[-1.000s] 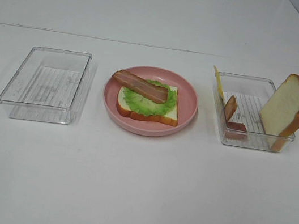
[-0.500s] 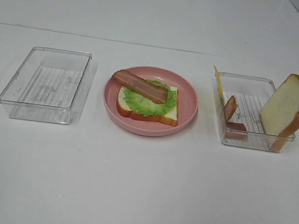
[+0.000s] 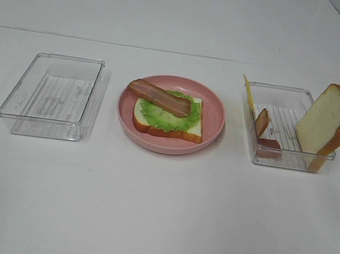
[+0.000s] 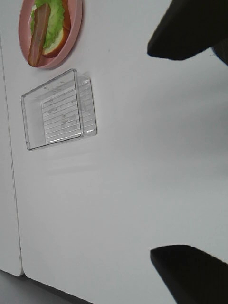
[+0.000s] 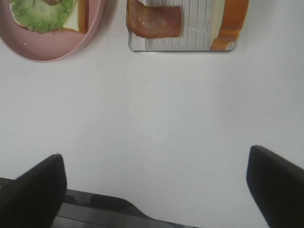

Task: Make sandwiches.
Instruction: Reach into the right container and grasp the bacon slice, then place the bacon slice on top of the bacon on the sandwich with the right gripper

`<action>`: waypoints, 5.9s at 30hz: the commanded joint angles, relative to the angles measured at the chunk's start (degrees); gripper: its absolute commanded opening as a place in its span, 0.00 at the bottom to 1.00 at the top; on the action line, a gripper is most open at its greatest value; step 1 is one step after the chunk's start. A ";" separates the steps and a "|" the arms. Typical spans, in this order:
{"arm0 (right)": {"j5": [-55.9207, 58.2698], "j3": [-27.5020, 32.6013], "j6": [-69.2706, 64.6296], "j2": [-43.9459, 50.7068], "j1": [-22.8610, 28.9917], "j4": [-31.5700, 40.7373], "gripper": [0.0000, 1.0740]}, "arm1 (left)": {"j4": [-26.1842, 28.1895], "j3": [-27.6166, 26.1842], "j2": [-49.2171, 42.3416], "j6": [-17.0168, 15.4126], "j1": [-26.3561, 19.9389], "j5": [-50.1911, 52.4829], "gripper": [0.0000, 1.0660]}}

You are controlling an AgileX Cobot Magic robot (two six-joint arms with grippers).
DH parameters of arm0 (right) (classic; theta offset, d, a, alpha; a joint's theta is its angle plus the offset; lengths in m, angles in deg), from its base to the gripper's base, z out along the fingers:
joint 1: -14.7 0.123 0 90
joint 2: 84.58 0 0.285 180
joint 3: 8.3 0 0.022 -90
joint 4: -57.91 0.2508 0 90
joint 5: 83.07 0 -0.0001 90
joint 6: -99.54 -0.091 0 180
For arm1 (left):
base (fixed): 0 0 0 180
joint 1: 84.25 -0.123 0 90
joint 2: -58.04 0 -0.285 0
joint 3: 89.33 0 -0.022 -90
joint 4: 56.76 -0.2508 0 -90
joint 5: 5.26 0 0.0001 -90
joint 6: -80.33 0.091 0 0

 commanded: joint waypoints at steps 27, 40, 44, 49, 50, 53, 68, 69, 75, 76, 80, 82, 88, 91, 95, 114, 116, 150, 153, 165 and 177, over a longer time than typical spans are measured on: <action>-2.98 -27.67 -2.41 -39.48 11.92 1.78 0.92 | 0.40 0.11 -0.86 0.06 0.29 0.23 0.92; -2.92 -27.67 -2.41 -43.89 11.92 1.78 0.92 | 0.40 0.11 -0.86 0.06 0.29 0.23 0.92; -2.52 -27.67 -2.01 -44.18 11.92 2.69 0.89 | 0.40 0.11 -0.86 0.06 0.29 0.23 0.92; -2.29 -27.67 -1.09 -44.40 11.92 3.55 0.78 | 0.40 0.11 -0.86 0.06 0.29 0.23 0.92; -2.35 -27.67 -1.15 -44.40 11.92 3.55 0.73 | 0.40 0.11 -0.86 0.06 0.29 0.23 0.92; -2.52 -27.67 -1.15 -44.63 11.92 3.55 0.69 | 0.40 0.11 -0.86 0.06 0.29 0.23 0.92; -2.52 -27.67 -1.32 -45.15 11.92 2.81 0.36 | 0.40 0.11 -0.86 0.06 0.29 0.23 0.92; -2.52 -27.67 -1.38 -45.15 11.92 2.01 0.35 | 0.40 0.11 -0.86 0.06 0.29 0.23 0.92; -2.35 -27.67 -1.38 -45.15 11.92 0.86 0.35 | 0.40 0.11 -0.86 0.06 0.29 0.23 0.92; -2.35 -27.67 -1.38 -45.15 11.92 0.86 0.35 | 0.40 0.11 -0.86 0.06 0.29 0.23 0.92; -2.35 -27.67 -1.38 -45.15 11.92 0.86 0.35 | 0.40 0.11 -0.86 0.06 0.29 0.23 0.92; -2.35 -27.67 -1.49 -45.15 11.92 0.86 0.34 | 0.40 0.11 -0.86 0.06 0.29 0.23 0.92; -2.06 -27.67 -1.60 -45.15 11.92 0.34 0.07 | 0.40 0.11 -0.86 0.06 0.29 0.23 0.92; -2.06 -27.67 -1.89 -45.15 11.92 0.00 0.00 | 0.40 0.11 -0.86 0.06 0.29 0.23 0.92; -2.06 -27.67 -2.01 -44.92 11.92 -0.17 0.00 | 0.40 0.11 -0.86 0.06 0.29 0.23 0.92; -1.95 -28.07 -4.87 -29.28 12.55 17.48 0.00 | 0.40 0.11 -0.86 0.06 0.29 0.23 0.92; -2.23 -28.07 -3.84 -29.28 12.66 19.60 0.00 | 0.40 0.11 -0.86 0.06 0.29 0.23 0.92; -12.43 -37.18 8.31 -47.50 23.95 36.96 0.00 | 0.34 0.11 -0.86 0.11 0.29 0.23 0.92; -12.38 -38.62 7.51 -49.05 23.95 36.04 0.00 | 0.34 0.11 -0.86 0.11 0.29 0.23 0.92; -11.52 -38.73 6.70 -52.02 23.89 30.65 0.00 | 0.34 0.11 -0.86 0.11 0.29 0.23 0.92; -12.20 -38.73 0.00 -52.02 23.78 14.09 0.00 | 0.34 0.11 -0.86 0.11 0.29 0.23 0.92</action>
